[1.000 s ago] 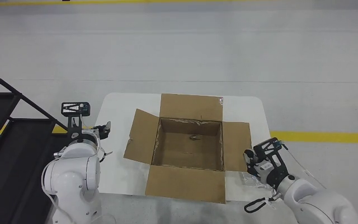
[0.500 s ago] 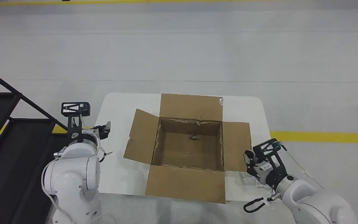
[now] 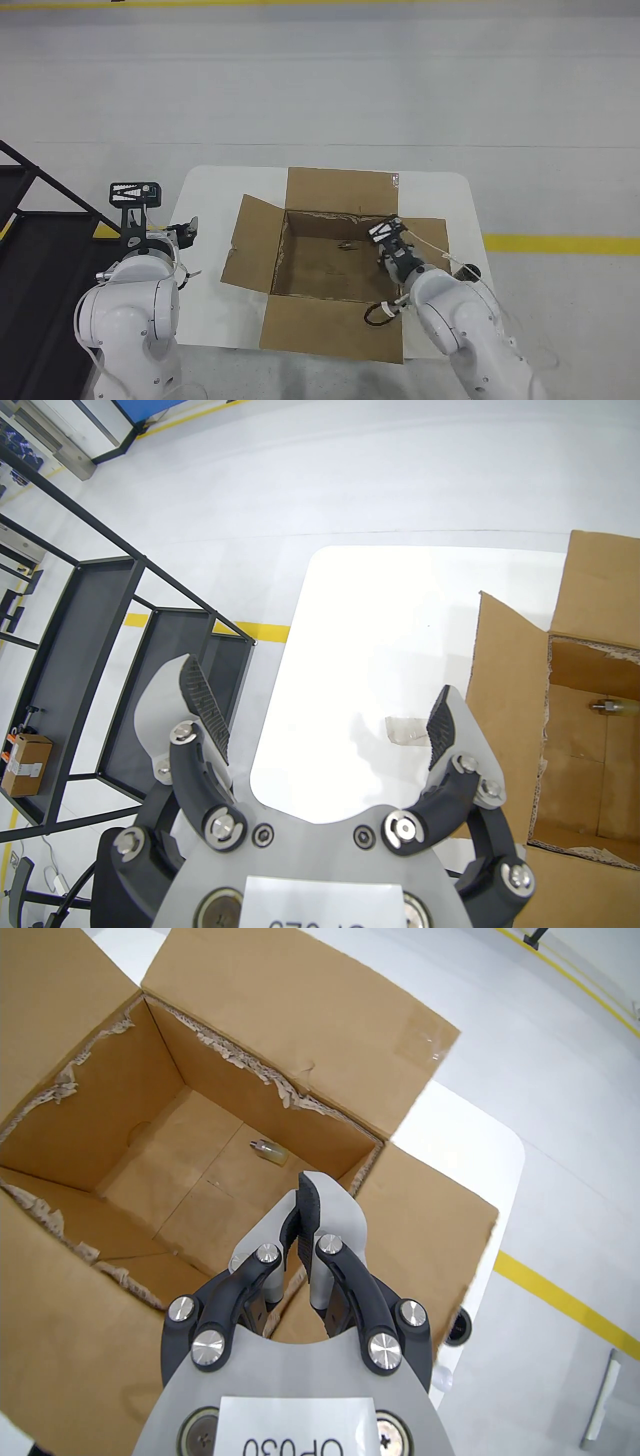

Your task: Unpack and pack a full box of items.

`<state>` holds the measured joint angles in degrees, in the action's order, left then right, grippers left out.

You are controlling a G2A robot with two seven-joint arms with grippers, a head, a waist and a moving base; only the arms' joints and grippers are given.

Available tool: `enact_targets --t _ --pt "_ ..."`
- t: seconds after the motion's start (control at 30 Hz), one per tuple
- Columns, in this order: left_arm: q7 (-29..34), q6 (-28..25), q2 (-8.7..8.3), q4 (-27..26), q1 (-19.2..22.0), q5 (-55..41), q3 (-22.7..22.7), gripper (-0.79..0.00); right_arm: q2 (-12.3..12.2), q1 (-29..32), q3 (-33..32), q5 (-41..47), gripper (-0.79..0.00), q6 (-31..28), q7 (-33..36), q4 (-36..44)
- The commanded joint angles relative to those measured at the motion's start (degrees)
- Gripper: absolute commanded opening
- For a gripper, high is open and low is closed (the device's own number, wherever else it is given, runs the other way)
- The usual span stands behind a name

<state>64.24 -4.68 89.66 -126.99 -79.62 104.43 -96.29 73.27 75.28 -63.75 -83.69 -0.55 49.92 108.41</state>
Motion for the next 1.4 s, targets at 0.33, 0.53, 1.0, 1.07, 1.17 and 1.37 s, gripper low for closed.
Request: enact_targets --t 0.33,0.53,1.0,1.07,1.17,1.37 --pt "0.0 0.0 0.0 0.0 0.0 0.0 0.0 0.0 3.85 -13.72 11.33 2.23 -0.197 1.87 -3.58 -25.49" --pt "0.0 0.0 0.0 0.0 0.0 0.0 0.0 0.0 4.58 -15.53 11.72 3.67 -0.157 1.28 -4.06 -27.65" --pt "0.0 0.0 0.0 0.0 0.0 0.0 0.0 0.0 4.93 -15.73 11.59 5.0 0.0 0.82 -3.94 -27.61" --pt "0.0 0.0 0.0 0.0 0.0 0.0 0.0 0.0 4.93 -15.73 11.59 5.0 0.0 0.82 -3.94 -27.61" --pt "0.0 0.0 0.0 0.0 0.0 0.0 0.0 0.0 4.88 -15.44 11.96 4.33 0.0 -0.58 -4.26 -27.55" --pt "0.0 0.0 0.0 0.0 0.0 0.0 0.0 0.0 5.44 -16.57 13.83 3.73 0.0 -3.69 -3.25 -29.78"
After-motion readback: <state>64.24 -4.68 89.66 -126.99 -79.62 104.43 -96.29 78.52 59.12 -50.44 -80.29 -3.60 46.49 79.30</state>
